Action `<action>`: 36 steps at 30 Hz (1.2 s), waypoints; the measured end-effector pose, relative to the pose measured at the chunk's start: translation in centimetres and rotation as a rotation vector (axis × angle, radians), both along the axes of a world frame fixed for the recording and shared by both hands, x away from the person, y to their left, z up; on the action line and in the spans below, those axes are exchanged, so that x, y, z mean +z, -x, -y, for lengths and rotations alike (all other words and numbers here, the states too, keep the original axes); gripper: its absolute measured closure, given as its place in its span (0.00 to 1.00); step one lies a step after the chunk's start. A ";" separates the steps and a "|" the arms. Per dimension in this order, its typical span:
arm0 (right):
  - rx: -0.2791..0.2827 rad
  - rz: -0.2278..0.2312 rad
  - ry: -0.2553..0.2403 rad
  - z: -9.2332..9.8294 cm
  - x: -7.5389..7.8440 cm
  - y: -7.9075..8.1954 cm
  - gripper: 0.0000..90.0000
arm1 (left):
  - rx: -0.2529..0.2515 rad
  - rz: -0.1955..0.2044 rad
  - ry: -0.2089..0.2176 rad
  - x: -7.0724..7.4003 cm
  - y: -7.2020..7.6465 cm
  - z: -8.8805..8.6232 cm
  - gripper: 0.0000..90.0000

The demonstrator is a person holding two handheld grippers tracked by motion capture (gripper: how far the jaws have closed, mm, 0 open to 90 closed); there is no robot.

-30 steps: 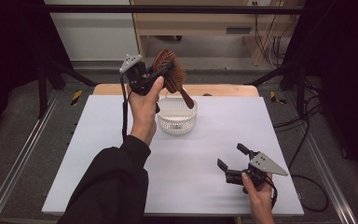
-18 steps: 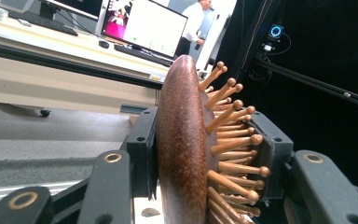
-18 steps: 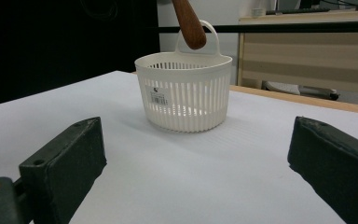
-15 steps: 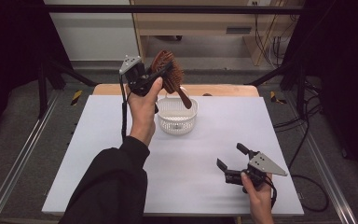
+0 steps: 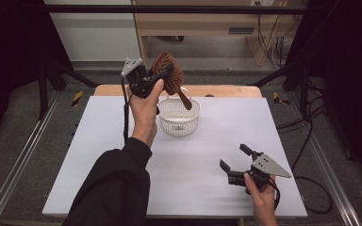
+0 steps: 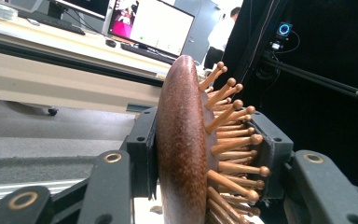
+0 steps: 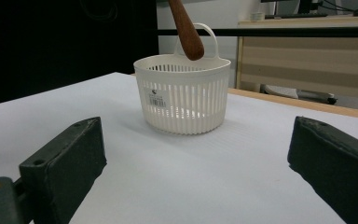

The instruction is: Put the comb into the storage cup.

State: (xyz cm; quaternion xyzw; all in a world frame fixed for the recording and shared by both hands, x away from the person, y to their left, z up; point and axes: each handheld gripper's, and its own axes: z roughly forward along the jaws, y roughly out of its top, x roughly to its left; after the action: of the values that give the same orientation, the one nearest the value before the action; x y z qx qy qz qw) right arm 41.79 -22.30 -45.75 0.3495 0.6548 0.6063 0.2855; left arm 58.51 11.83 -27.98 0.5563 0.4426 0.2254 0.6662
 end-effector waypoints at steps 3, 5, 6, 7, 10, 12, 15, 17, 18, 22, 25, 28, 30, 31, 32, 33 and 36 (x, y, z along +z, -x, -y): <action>0.001 -0.001 0.003 0.0 -0.1 0.0 0.05 | 0.005 -0.001 0.001 -0.1 -0.1 -0.1 0.57; 0.002 0.001 0.004 0.1 -0.1 0.0 0.05 | 0.008 -0.006 0.001 -0.2 -0.2 -0.1 0.57; 0.001 0.000 -0.001 0.1 -0.1 0.0 0.05 | 0.008 -0.007 0.005 -0.3 -0.2 0.0 0.57; 0.000 0.000 -0.003 0.2 -0.1 0.0 0.05 | 0.008 -0.008 0.005 -0.3 -0.3 0.0 0.57; -0.002 0.001 -0.005 0.3 -0.1 0.0 0.05 | 0.006 -0.009 -0.001 -0.5 -0.3 0.2 0.57; -0.003 0.005 -0.006 0.3 -0.1 -0.1 0.05 | 0.006 -0.008 -0.006 -0.6 -0.3 0.3 0.57; -0.004 0.005 -0.007 0.3 -0.1 0.0 0.05 | 0.006 -0.010 -0.006 -0.9 -0.3 0.6 0.57; -0.003 0.005 -0.007 0.3 -0.1 0.0 0.05 | 0.007 -0.012 -0.004 -1.1 -0.4 0.8 0.57; -0.003 0.005 -0.006 0.3 -0.1 0.0 0.05 | 0.007 -0.012 -0.004 -1.2 -0.4 0.9 0.57; -0.005 0.007 -0.008 0.3 0.0 0.0 0.05 | 0.008 -0.018 -0.013 -1.7 -0.4 1.2 0.57; -0.005 0.008 -0.005 0.3 -0.1 0.0 0.05 | 0.008 -0.016 -0.013 -2.0 -0.5 1.4 0.57; -0.003 0.004 -0.003 0.3 -0.1 -0.1 0.05 | 0.007 -0.017 -0.024 -2.3 -0.5 1.7 0.57; -0.002 0.003 -0.003 0.3 -0.1 0.0 0.05 | 0.004 -0.022 -0.030 -2.5 -0.6 1.9 0.57; -0.002 0.006 -0.002 0.3 -0.1 0.0 0.05 | 0.004 -0.022 -0.031 -2.6 -0.6 2.0 0.57; -0.004 0.008 -0.003 0.3 -0.1 0.0 0.05 | 0.003 -0.022 -0.031 -2.7 -0.7 2.1 0.57; -0.005 0.008 -0.007 0.3 -0.1 0.0 0.05 | 0.001 -0.022 -0.032 -2.8 -0.7 2.2 0.57; -0.005 0.009 -0.005 0.4 -0.1 0.1 0.05 | -0.001 -0.020 -0.046 -3.1 -0.8 2.6 0.57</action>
State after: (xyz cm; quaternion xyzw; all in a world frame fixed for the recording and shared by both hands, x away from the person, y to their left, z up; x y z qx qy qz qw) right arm 41.74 -22.69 -45.81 0.3491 0.6512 0.6087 0.2890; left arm 59.26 9.27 -31.09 0.5741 0.4435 0.2296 0.6488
